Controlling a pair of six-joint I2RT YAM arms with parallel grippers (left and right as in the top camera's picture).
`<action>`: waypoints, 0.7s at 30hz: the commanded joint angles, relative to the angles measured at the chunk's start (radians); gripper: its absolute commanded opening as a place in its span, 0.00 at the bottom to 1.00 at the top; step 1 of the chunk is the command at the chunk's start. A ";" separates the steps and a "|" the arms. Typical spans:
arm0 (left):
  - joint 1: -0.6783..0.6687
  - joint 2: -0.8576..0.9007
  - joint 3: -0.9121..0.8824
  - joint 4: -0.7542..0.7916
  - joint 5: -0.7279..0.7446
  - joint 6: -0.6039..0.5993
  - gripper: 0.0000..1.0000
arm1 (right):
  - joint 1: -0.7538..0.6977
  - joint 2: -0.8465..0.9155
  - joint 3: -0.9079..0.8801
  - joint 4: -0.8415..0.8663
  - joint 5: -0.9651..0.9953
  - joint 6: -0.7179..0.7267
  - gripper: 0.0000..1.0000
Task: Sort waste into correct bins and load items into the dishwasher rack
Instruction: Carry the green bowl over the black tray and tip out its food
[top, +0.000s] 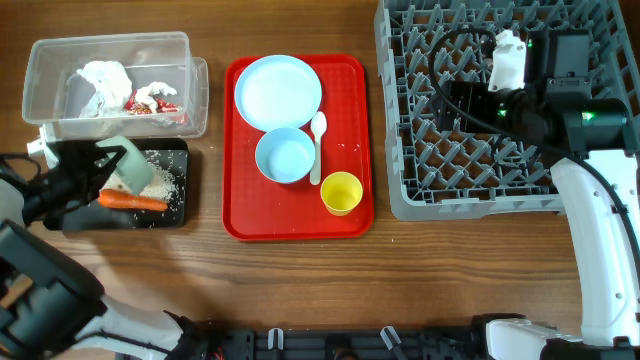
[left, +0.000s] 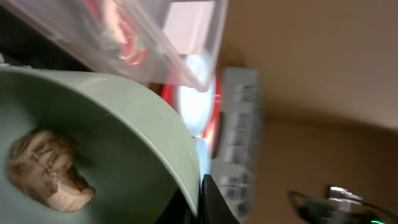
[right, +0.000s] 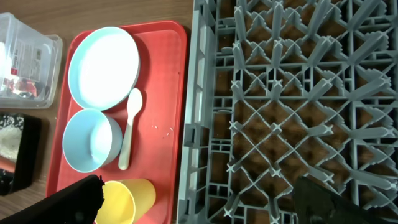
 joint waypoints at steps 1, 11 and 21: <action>0.013 0.068 -0.007 0.000 0.301 0.040 0.04 | -0.004 0.008 0.013 -0.003 -0.005 0.004 1.00; 0.013 0.071 -0.006 -0.013 0.356 -0.016 0.04 | -0.004 0.008 0.013 -0.003 -0.005 0.003 1.00; -0.123 -0.369 -0.002 -0.098 0.010 0.021 0.04 | -0.004 0.008 0.013 -0.003 -0.006 0.004 1.00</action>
